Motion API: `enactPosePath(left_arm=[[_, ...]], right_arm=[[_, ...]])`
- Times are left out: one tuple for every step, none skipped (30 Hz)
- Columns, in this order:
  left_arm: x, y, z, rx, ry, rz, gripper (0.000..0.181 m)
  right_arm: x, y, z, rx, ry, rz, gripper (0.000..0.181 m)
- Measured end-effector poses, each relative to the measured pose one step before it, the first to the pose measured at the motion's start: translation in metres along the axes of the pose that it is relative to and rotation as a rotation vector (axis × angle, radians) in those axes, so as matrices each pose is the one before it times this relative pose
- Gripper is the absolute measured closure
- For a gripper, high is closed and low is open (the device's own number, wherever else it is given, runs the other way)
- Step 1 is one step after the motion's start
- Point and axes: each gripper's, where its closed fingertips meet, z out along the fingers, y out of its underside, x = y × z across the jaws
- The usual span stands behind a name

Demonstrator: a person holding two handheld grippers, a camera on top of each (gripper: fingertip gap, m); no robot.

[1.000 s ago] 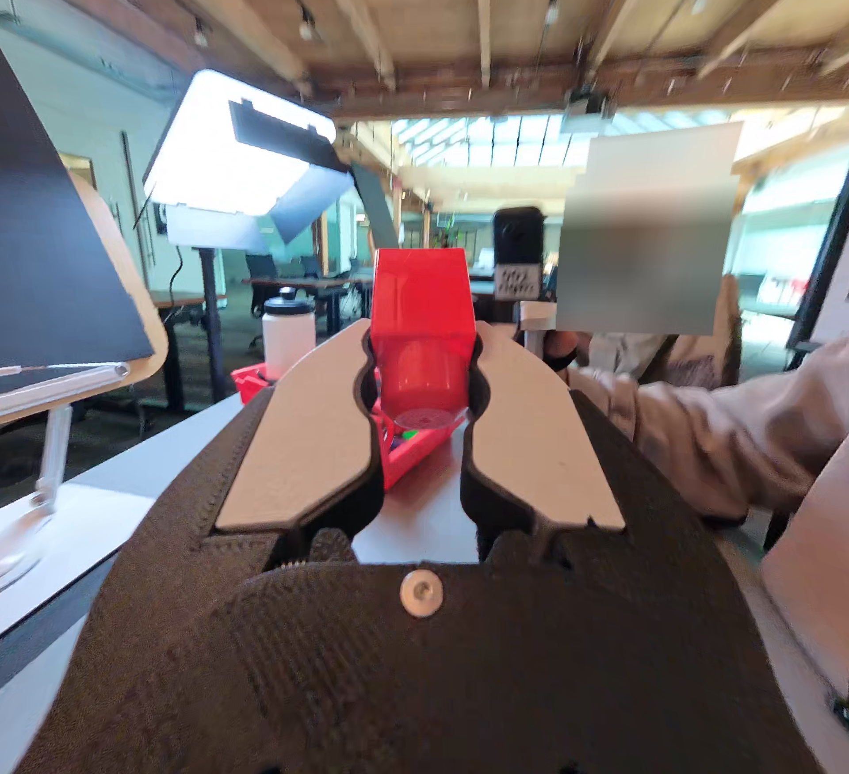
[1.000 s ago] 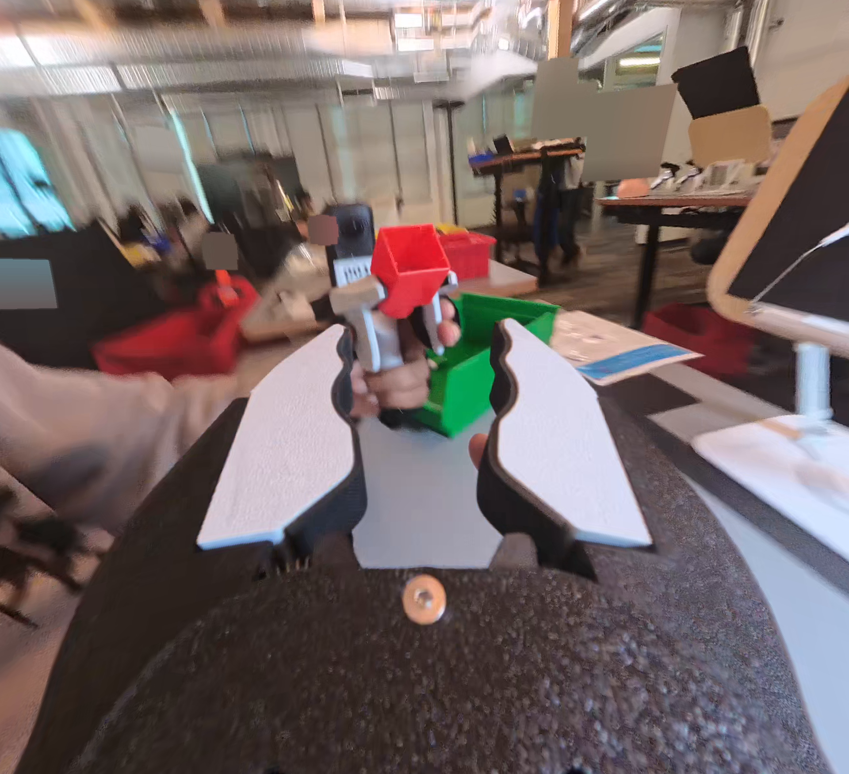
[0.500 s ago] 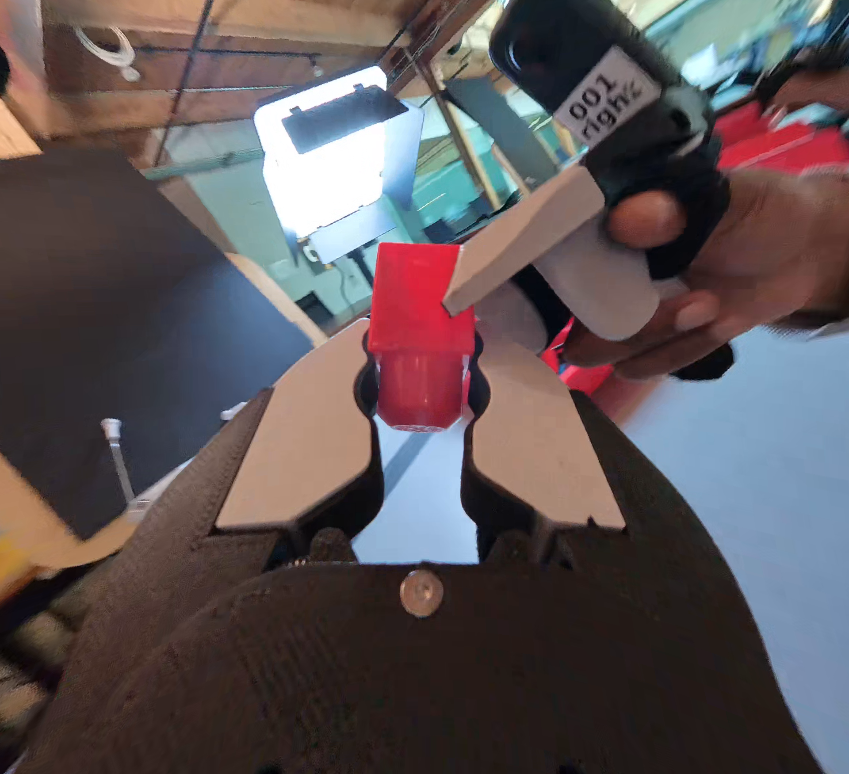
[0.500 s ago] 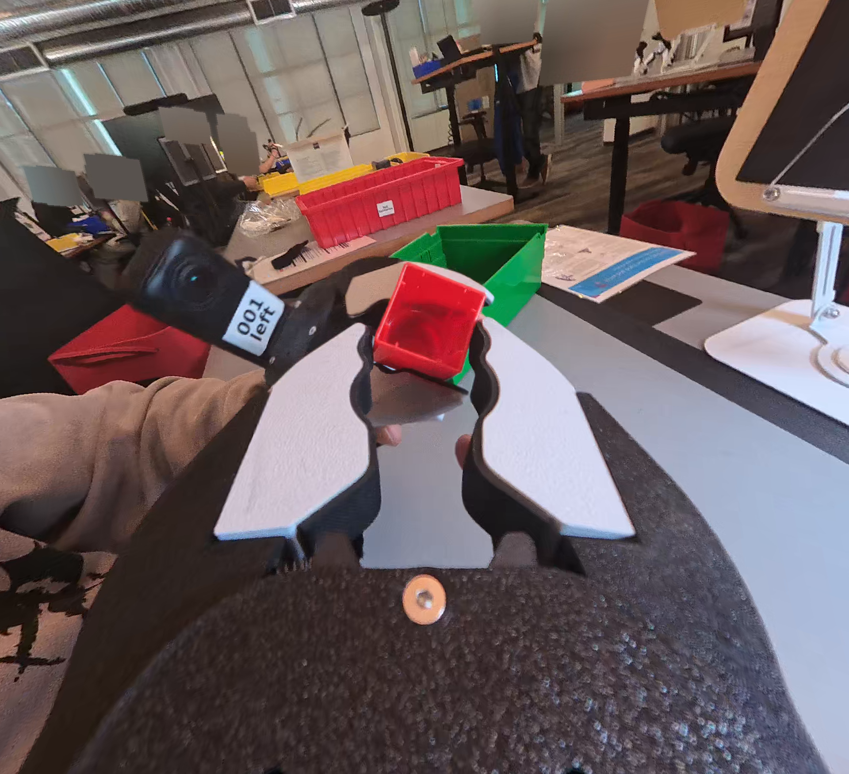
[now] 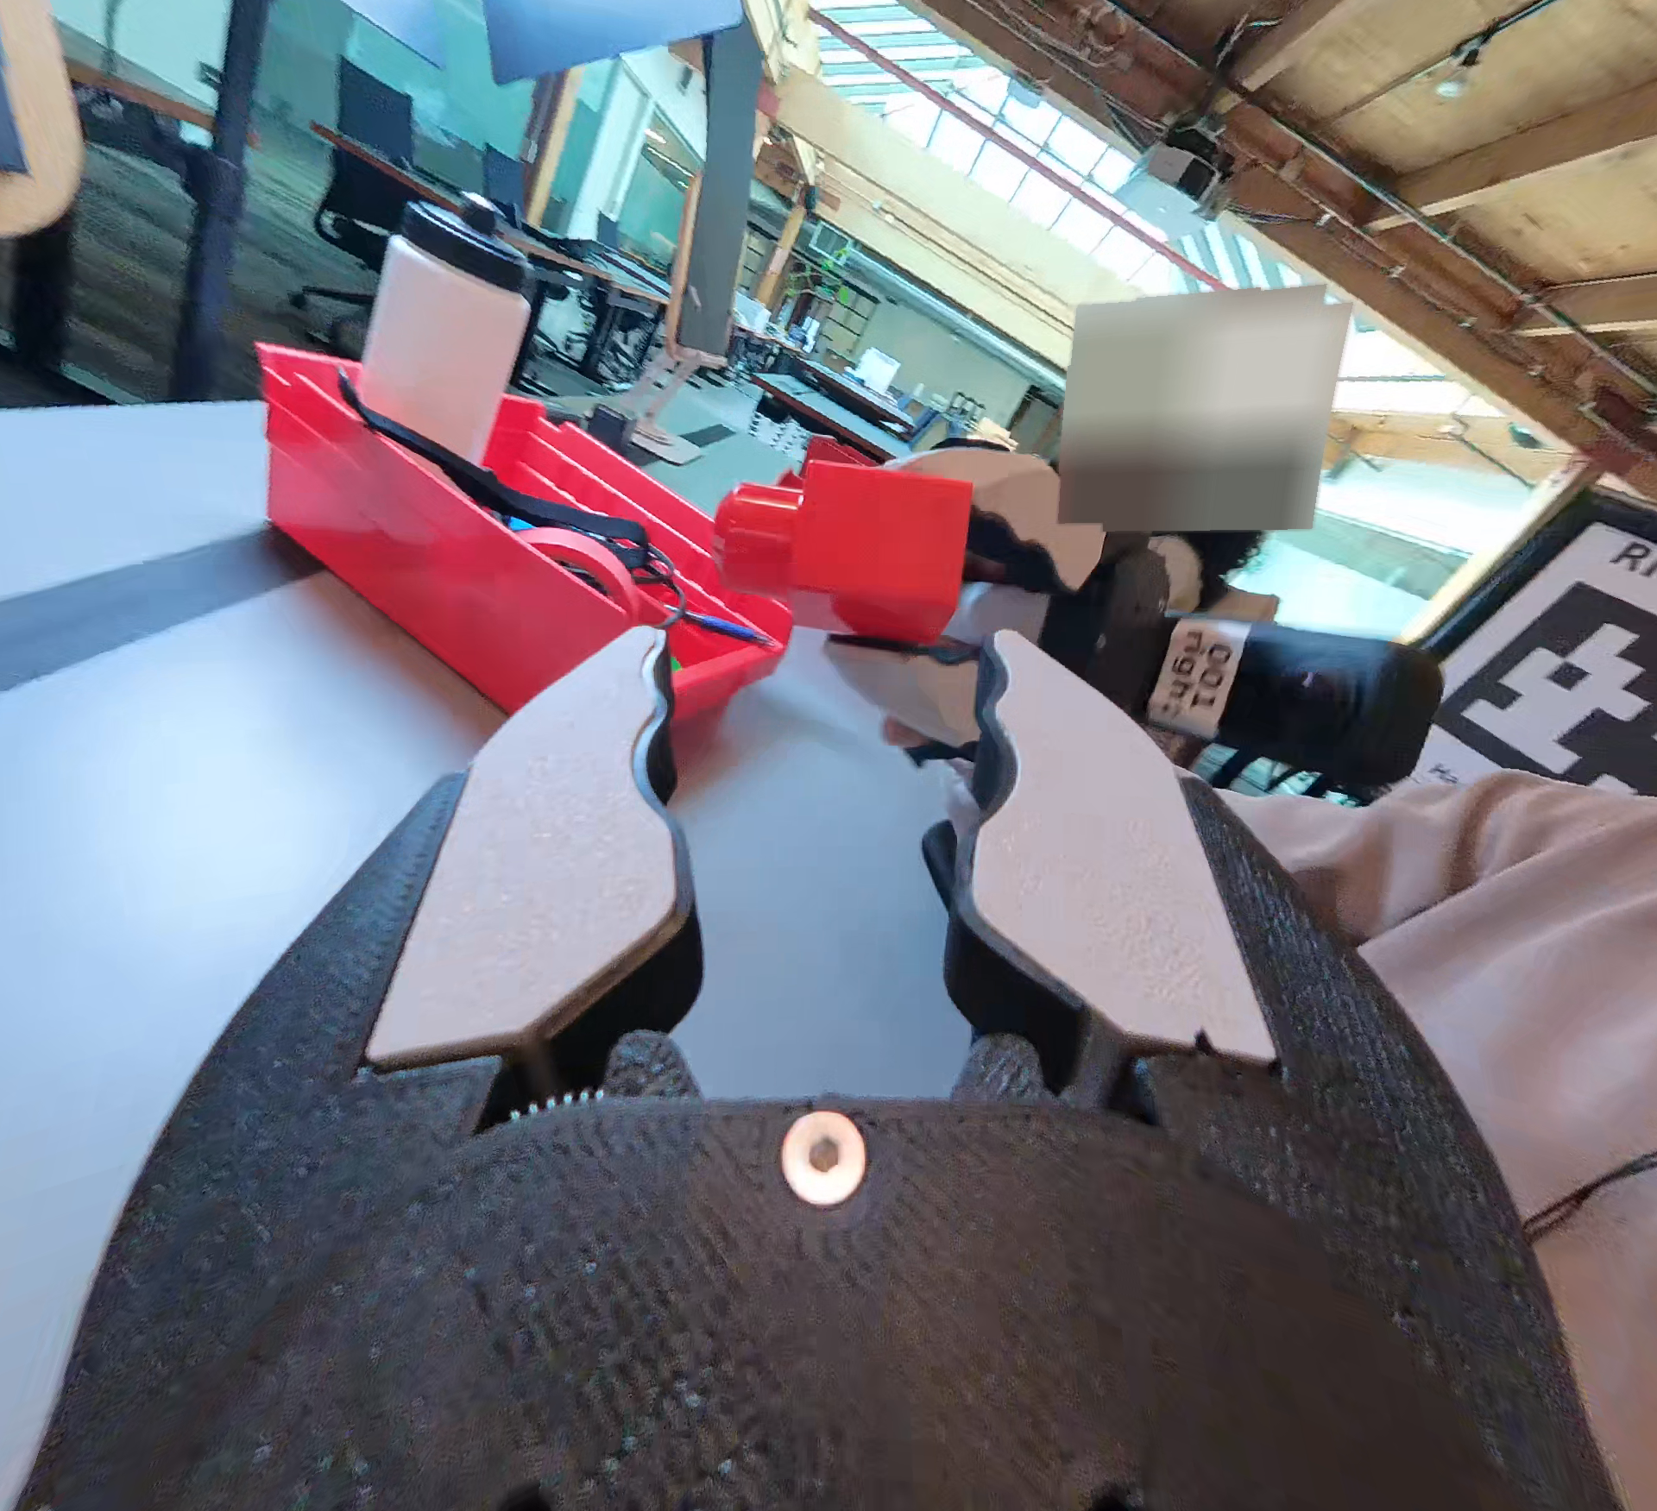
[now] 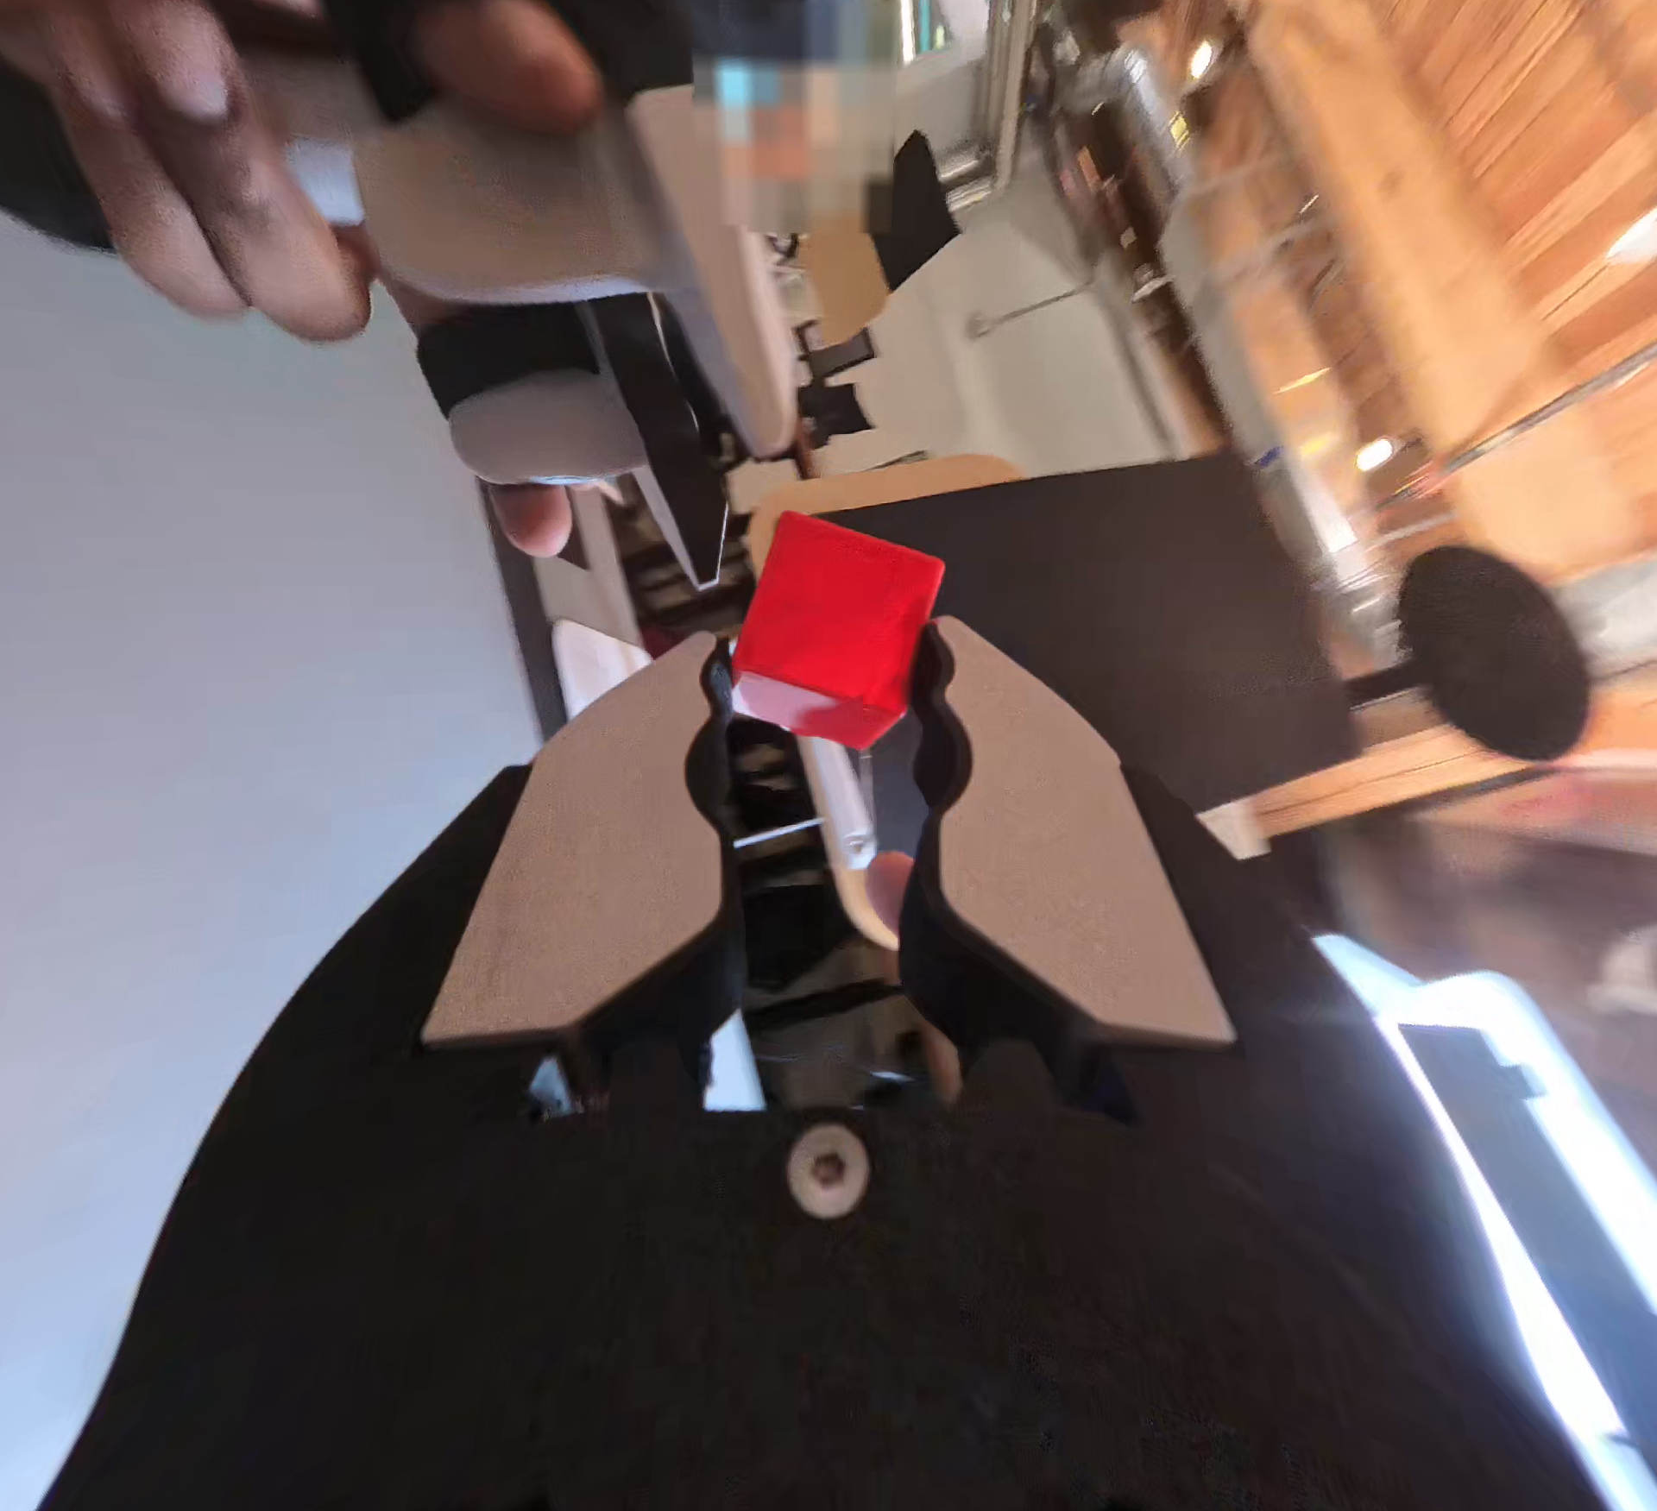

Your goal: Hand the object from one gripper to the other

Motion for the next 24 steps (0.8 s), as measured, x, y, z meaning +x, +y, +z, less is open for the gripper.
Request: enactPosePath(left_arm=[[0.00203,0.00453,0.00288,-0.0222,0.0117,0.0016,0.111],[0.00216,0.00569,0.00331,-0.0332,0.0044,0.0198,0.106],[0.00093,0.00584,0.00315,-0.038,-0.0084,0.0331,0.102],[0.00007,0.00475,0.00233,-0.0323,-0.017,0.0447,0.1],[0.00052,0.00298,0.00111,-0.0207,-0.0126,0.0446,0.102],[0.00159,0.00197,-0.00021,-0.0162,-0.0007,0.0349,0.112],[0.00151,0.00144,-0.00132,-0.0174,0.0064,0.0279,0.115],[0.00042,0.00103,-0.00208,-0.0206,-0.0003,0.035,0.115],[-0.00175,0.00127,-0.00221,-0.0233,-0.0219,0.0563,0.115],[-0.00358,-0.00017,-0.0029,-0.0129,-0.0398,0.0724,0.115],[-0.00414,-0.00179,-0.00365,-0.0006,-0.0424,0.0673,0.115],[-0.00549,-0.00336,-0.00467,0.009,-0.0471,0.0527,0.115],[-0.00796,-0.00399,-0.00494,0.009,-0.0647,0.0529,0.115],[-0.00845,-0.00336,-0.00466,0.0021,-0.0714,0.0679,0.115],[-0.00652,-0.00307,-0.00378,-0.0003,-0.0643,0.0803,0.115],[-0.00536,-0.0026,-0.00273,-0.0008,-0.0635,0.0868,0.115],[-0.00454,-0.00254,-0.00164,0.0003,-0.0647,0.0884,0.115],[-0.00295,-0.00258,-0.00062,0.0035,-0.061,0.0873,0.115],[-0.00109,-0.00235,0.00008,0.0031,-0.0567,0.0911,0.116],[-0.00045,-0.00199,0.00039,-0.0008,-0.0592,0.0962,0.116],[0.00113,-0.00187,0.0006,-0.0045,-0.0509,0.0984,0.116],[0.00316,-0.0018,0.00083,-0.009,-0.0377,0.0934,0.116],[0.00418,-0.00272,0.00076,-0.0049,-0.0295,0.0815,0.116],[0.00529,-0.00376,0.00089,0.0016,-0.0187,0.066,0.116]], right_arm=[[-0.00466,-0.00248,0.00156,0.0078,0.0333,-0.0855,0.143],[-0.0052,-0.00389,0.00084,0.0176,0.0229,-0.0617,0.143],[-0.00436,-0.00609,-0.00011,0.0291,0.0198,-0.0417,0.143],[-0.00514,-0.00757,-0.00056,0.0342,0.0057,-0.0292,0.142],[-0.0043,-0.00742,-0.00029,0.0295,0.0032,-0.0195,0.143],[-0.00199,-0.00645,-0.00023,0.0248,0.01,-0.0096,0.143],[0.00023,-0.00286,-0.00022,0.0087,0.0098,-0.0017,0.143],[-0.00055,-0.00126,0.00009,0.011,-0.0079,0.0082,0.143],[-0.0009,0.00078,-0.00007,0.0057,-0.0179,0.0283,0.144],[-0.00141,0.00092,-0.00039,0.0121,-0.0342,0.0611,0.143],[-0.00261,0.00088,-0.00109,0.0157,-0.0611,0.0919,0.142],[-0.0014,0.00182,-0.00121,0.0093,-0.0708,0.1323,0.138],[0.0021,0.00213,-0.00092,0.0011,-0.0622,0.174,0.135],[0.00375,0.00075,-0.0014,0.0025,-0.0596,0.1891,0.131],[0.00225,-0.0025,-0.00201,0.0151,-0.0678,0.1838,0.128],[0.00079,-0.00516,-0.00227,0.0289,-0.0653,0.1752,0.124],[0.00089,-0.00504,-0.00137,0.0272,-0.0499,0.1661,0.121],[-0.00156,-0.00451,-0.00014,0.0264,-0.053,0.1497,0.118],[-0.00264,-0.00338,0.00107,0.0243,-0.0474,0.1305,0.116],[-0.00233,-0.00129,0.00223,0.0167,-0.0324,0.1018,0.115],[-0.00038,0.0006,0.00313,0.0098,-0.007,0.068,0.114],[0.00046,0.00178,0.00352,0.0047,0.0099,0.0312,0.113],[0.00073,0.00296,0.00369,-0.0041,0.0194,0.0119,0.113],[0.00091,0.00377,0.00353,-0.0114,0.0252,-0.0021,0.116]])
